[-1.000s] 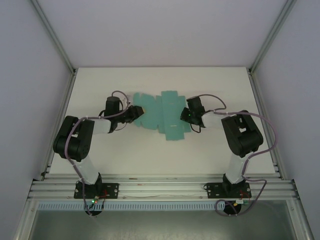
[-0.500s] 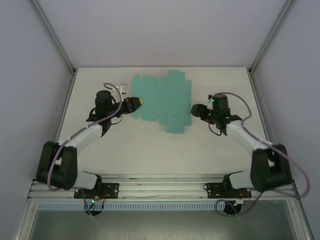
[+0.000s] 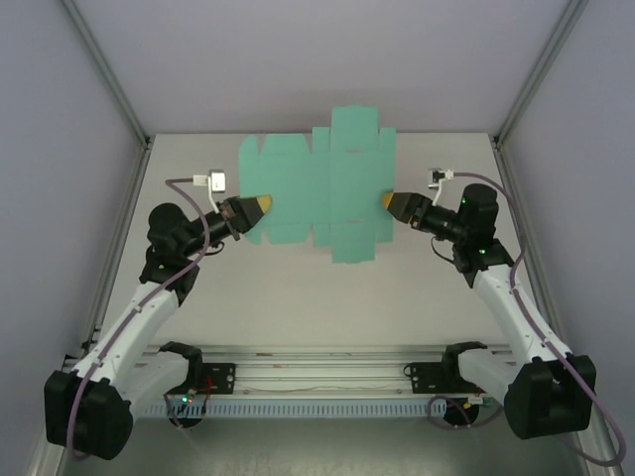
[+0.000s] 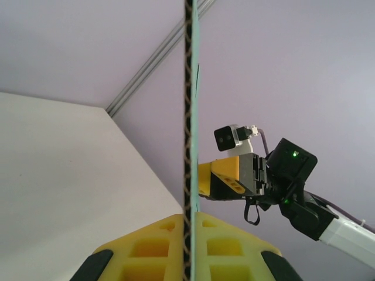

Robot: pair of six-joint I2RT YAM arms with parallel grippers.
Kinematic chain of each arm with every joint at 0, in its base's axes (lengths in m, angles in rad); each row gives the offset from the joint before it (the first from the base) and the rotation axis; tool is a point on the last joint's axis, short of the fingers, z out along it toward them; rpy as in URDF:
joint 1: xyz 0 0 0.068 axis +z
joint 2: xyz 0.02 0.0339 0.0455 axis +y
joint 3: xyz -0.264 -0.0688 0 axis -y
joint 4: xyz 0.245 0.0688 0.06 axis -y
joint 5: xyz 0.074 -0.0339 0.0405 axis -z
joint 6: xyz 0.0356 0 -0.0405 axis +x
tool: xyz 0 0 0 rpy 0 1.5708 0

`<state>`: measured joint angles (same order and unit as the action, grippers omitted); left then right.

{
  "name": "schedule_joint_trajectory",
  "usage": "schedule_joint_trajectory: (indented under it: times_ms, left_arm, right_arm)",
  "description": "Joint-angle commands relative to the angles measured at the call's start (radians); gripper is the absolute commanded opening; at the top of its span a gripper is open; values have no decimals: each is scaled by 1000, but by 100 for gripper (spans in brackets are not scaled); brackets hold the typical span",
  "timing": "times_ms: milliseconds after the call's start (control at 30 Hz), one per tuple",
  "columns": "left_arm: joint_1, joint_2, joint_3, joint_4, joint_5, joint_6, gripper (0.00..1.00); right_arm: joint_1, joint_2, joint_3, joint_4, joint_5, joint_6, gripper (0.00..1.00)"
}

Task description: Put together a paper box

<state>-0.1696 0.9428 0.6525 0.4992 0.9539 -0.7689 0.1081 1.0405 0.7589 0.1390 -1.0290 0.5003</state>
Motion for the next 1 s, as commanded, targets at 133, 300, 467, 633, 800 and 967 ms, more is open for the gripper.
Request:
schedule_joint_trajectory:
  times_ms: [133,300,467,633,800,967]
  left_arm:
    - [-2,-38,-12,69,-6,-35,0]
    - [-2,-25,-14,54,-35,-36,0]
    - [-2,-21,-19,61,-40,-39,0]
    - [-2,-33,-11,-91,-118,16,45]
    - [-1,-95,28,-649,-642,159,100]
    - [-1,-140,12,-887,-950,162,100]
  right_arm:
    - [-2,-4,-5,164,-166,49,43]
    - [-1,-4,-1,148,-175,7,20]
    - [1,1,11,113,-187,-31,7]
    - [17,0,31,-19,-89,-172,0]
    - [58,69,69,-265,57,-354,0]
    - [82,226,87,-328,88,-433,0]
